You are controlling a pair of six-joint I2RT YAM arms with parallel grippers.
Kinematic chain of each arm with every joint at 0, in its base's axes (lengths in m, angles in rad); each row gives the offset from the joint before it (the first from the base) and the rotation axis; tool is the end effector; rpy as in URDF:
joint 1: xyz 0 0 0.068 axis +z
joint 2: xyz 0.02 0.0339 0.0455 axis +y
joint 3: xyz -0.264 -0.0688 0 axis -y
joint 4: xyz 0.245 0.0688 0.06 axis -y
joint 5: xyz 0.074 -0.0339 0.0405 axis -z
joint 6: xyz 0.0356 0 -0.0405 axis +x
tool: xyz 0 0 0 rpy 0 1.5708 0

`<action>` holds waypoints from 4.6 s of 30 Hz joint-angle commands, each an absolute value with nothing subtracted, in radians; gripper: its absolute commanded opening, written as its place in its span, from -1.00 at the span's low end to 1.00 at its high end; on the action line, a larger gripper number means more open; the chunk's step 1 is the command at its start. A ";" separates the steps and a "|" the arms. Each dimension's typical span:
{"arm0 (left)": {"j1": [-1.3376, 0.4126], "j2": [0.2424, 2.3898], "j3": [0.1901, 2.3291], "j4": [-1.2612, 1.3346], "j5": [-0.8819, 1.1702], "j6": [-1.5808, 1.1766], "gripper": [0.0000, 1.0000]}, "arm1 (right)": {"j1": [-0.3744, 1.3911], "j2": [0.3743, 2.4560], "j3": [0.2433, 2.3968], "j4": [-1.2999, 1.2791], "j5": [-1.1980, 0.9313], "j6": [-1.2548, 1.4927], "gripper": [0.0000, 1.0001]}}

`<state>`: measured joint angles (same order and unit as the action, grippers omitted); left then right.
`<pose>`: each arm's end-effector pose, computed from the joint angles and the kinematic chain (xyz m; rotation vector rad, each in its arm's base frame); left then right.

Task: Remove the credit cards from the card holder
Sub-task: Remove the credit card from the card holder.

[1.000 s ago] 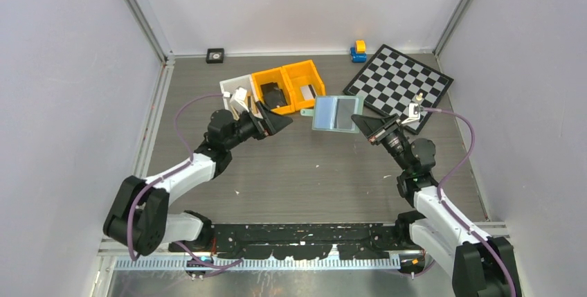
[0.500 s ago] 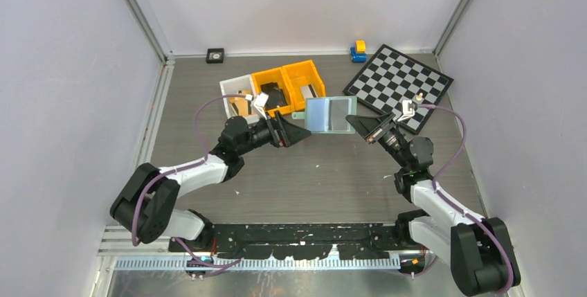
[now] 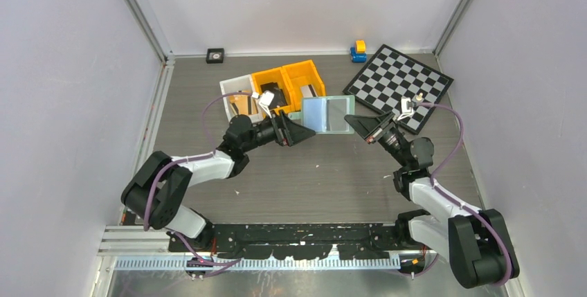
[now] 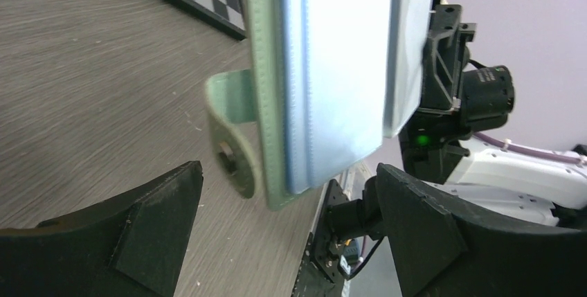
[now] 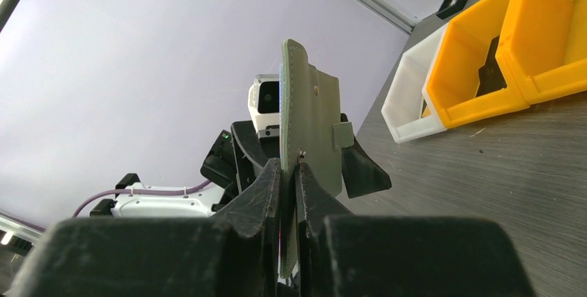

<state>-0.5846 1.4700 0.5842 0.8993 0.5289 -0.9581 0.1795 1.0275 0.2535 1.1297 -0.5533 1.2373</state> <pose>0.2400 -0.1803 0.2258 0.1465 1.8022 -1.5706 0.1919 0.0538 0.2475 0.2020 1.4213 1.5302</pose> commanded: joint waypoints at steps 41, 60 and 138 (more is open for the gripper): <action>-0.520 1.461 0.594 1.131 0.616 -1.037 -0.27 | 0.283 1.207 0.296 1.272 -0.561 1.201 -0.99; -0.509 1.242 0.499 0.661 0.337 -0.776 -1.00 | 0.487 1.162 0.404 0.865 -0.226 0.911 -0.22; -0.428 1.263 0.452 0.996 0.541 -1.061 -1.00 | 0.434 1.372 0.397 1.047 -0.410 1.017 0.30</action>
